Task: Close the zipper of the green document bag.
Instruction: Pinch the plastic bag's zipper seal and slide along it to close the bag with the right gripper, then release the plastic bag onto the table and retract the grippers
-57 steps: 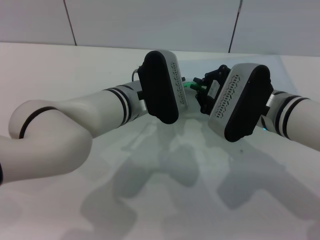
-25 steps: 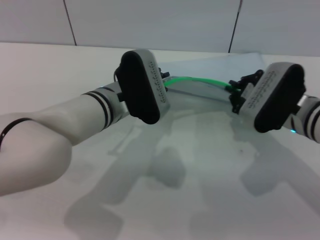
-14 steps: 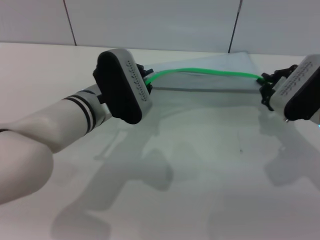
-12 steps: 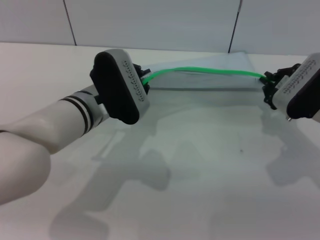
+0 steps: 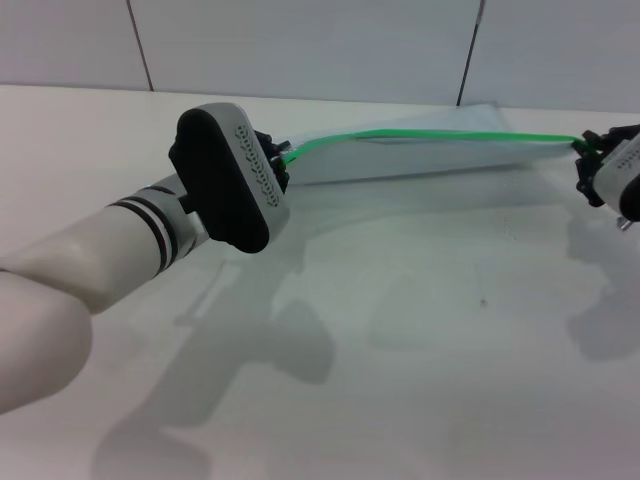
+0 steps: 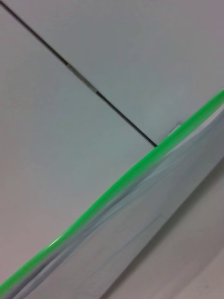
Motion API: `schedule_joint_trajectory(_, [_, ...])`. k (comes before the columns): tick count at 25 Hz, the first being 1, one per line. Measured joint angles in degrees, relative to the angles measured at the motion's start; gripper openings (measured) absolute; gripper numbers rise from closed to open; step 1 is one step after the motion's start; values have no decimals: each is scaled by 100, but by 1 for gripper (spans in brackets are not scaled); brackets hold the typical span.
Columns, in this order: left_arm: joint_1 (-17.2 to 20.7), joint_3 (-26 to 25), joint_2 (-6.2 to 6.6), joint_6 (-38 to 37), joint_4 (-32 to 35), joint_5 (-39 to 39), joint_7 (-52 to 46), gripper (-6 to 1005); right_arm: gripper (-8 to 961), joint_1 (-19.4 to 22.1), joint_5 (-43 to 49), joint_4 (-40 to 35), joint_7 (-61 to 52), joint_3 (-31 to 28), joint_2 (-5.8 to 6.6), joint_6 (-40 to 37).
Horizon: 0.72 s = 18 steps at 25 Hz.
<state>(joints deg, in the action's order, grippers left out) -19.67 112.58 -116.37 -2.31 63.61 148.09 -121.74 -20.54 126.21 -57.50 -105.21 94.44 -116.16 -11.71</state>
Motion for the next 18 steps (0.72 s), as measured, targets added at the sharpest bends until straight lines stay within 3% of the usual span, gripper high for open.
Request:
schedule_joint_trajectory(15, [17,-62,-5,72,2,-39,-10,58,80,90,-24,-35,-31,115,-51,394])
schedule_joint_trajectory(18, [17,-133,-15,137,0,-53,-46,78,179,187,-53,-38,-99,303,-74,921])
